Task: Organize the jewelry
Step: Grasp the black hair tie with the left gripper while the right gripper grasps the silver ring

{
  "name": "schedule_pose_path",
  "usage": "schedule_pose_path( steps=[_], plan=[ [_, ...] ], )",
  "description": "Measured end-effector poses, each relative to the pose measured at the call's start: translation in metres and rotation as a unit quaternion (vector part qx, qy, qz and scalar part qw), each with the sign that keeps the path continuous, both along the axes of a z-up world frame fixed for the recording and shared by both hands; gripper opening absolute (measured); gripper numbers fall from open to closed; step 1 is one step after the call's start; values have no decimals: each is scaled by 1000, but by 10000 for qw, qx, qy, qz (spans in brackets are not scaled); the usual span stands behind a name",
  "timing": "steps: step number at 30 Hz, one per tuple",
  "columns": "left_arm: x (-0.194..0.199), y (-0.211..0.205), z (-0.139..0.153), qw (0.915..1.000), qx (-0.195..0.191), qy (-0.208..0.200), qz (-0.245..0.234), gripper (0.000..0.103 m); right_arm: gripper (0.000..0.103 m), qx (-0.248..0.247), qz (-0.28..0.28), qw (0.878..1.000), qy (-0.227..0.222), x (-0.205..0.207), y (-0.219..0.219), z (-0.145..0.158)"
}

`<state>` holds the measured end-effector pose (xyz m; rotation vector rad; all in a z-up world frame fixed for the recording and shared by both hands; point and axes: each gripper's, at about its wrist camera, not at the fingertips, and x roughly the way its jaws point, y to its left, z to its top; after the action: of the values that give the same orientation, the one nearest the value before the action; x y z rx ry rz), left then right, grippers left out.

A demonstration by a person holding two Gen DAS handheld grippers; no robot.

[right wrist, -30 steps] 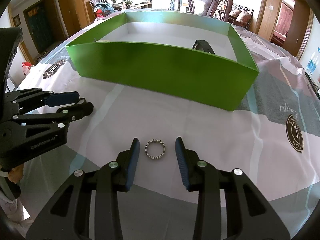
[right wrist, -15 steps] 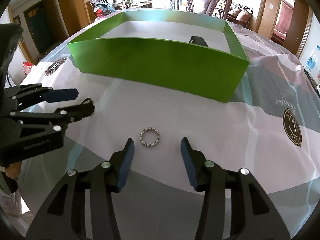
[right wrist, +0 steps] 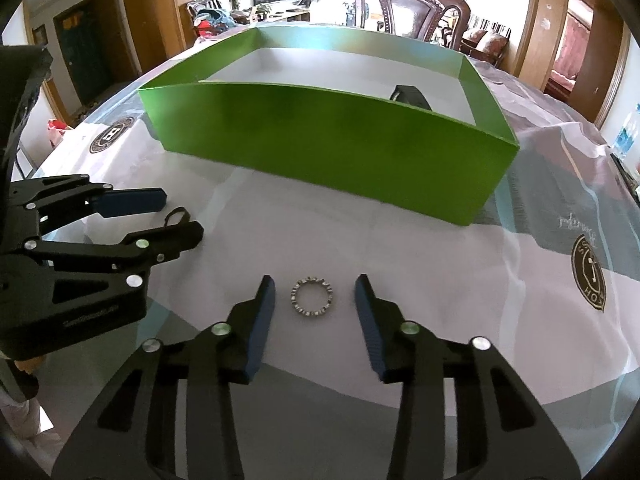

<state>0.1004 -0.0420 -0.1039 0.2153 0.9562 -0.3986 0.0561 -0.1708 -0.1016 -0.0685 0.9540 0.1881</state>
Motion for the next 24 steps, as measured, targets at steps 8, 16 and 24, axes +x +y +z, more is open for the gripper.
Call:
schedule_pose_path(
  steps=[8, 16, 24],
  plan=[
    [0, 4, 2, 9999, -55, 9, 109, 20, 21, 35, 65, 10000, -33, -1, 4, 1],
    [-5, 12, 11, 9993, 9, -145, 333, 19, 21, 59, -35, 9999, -95, -6, 0, 10],
    [-21, 15, 37, 9981, -47, -500, 357, 19, 21, -24, -76, 9999, -97, -5, 4, 13]
  ],
)
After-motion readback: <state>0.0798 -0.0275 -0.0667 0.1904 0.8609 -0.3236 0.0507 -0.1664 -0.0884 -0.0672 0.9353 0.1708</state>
